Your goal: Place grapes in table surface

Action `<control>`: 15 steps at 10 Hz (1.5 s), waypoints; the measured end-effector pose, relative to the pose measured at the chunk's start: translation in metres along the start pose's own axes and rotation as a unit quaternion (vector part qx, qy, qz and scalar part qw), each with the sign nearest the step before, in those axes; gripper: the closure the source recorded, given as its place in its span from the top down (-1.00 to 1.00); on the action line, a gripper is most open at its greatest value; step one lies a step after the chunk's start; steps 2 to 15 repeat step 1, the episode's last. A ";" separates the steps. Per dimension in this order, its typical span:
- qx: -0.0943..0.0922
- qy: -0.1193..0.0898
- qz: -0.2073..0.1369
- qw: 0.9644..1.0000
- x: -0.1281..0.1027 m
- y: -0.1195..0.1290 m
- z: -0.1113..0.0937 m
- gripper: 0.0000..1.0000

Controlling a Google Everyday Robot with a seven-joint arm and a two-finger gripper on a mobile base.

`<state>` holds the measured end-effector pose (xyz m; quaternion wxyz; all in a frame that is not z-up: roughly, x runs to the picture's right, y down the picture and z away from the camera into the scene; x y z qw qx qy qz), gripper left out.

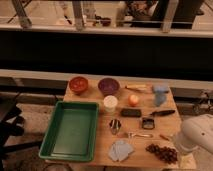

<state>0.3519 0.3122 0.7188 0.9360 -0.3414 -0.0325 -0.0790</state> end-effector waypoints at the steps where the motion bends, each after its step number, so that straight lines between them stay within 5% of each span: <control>1: -0.002 -0.001 0.000 1.000 -0.001 0.002 0.004 0.60; 15: -0.002 -0.001 0.000 1.000 -0.001 0.002 0.004 0.60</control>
